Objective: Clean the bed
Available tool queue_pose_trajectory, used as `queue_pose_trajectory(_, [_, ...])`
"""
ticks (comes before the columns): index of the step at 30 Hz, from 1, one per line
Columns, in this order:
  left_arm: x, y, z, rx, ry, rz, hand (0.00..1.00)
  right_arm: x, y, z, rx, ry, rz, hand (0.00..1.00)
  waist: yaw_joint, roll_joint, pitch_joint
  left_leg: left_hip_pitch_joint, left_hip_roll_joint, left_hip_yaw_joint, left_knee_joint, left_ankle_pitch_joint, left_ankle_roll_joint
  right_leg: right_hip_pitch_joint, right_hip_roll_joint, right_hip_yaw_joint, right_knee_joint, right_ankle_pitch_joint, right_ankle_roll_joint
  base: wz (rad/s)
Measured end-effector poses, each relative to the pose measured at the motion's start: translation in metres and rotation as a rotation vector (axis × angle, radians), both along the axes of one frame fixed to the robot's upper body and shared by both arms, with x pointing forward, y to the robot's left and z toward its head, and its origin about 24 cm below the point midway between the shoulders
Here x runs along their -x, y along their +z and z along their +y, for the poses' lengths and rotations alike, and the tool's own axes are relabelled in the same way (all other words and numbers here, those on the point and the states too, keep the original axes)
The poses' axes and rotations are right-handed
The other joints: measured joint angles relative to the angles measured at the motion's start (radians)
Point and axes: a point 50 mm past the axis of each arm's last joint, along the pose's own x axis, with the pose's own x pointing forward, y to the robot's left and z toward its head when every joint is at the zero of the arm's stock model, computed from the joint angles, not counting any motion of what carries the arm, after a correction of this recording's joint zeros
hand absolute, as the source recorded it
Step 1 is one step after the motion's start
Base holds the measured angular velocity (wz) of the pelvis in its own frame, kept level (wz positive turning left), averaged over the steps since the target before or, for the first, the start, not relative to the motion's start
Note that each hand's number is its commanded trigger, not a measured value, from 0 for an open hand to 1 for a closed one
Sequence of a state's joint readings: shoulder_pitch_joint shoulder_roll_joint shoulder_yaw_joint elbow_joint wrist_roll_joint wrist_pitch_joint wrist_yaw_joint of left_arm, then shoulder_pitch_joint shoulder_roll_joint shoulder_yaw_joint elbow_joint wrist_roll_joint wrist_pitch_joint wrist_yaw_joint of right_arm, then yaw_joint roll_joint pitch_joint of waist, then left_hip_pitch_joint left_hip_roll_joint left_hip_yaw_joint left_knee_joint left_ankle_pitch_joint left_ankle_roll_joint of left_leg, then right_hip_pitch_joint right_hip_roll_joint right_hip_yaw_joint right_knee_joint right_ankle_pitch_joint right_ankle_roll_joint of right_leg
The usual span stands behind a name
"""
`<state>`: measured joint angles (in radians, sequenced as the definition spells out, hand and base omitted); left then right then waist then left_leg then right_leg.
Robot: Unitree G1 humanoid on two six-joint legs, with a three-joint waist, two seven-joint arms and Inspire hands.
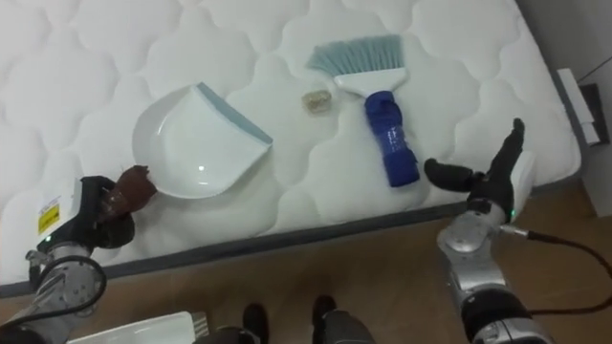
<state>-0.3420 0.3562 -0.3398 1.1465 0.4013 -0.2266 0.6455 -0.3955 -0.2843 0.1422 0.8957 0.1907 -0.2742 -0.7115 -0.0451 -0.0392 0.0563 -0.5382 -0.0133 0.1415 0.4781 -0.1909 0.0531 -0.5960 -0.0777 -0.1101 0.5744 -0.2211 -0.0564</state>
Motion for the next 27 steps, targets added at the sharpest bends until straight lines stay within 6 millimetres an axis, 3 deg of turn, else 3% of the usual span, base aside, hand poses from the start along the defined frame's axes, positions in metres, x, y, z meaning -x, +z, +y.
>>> queue_pose_trajectory(4, [-0.001, 0.0, -0.001, 0.005, -0.008, 0.001, 1.0, -0.008, 0.015, 0.005, 0.027, 0.007, -0.082, 0.0, 0.006, -0.005, 0.0029, 0.0, -0.001, 0.011, -0.003, 0.0, 0.0, 0.0, -0.005, -0.004, 0.0, 0.0, 0.002, 0.03])
queue_pose_trajectory(11, [-0.008, 0.004, -0.004, 0.019, -0.037, 0.008, 1.0, -0.015, 0.022, 0.017, 0.055, 0.057, -0.112, 0.0, 0.025, -0.013, 0.0121, 0.001, 0.0, 0.01, -0.001, 0.0, 0.001, 0.005, -0.008, -0.013, 0.0, -0.001, 0.003, 0.03])
queue_pose_trajectory(15, [-0.014, 0.008, -0.007, 0.017, -0.051, -0.001, 1.0, -0.018, 0.021, 0.022, 0.062, 0.095, -0.102, 0.0, 0.029, -0.011, 0.0263, 0.0, 0.0, 0.01, 0.004, 0.0, 0.002, 0.011, -0.012, -0.017, -0.001, -0.012, 0.005, 0.03])
queue_pose_trajectory(27, [-0.025, 0.015, -0.015, 0.021, -0.112, 0.009, 1.0, -0.021, 0.008, 0.021, 0.031, 0.199, 0.006, 0.0, 0.054, -0.003, 0.0325, -0.013, -0.001, 0.008, 0.008, -0.001, 0.003, 0.004, -0.026, -0.049, 0.015, -0.016, 0.002, 0.06])
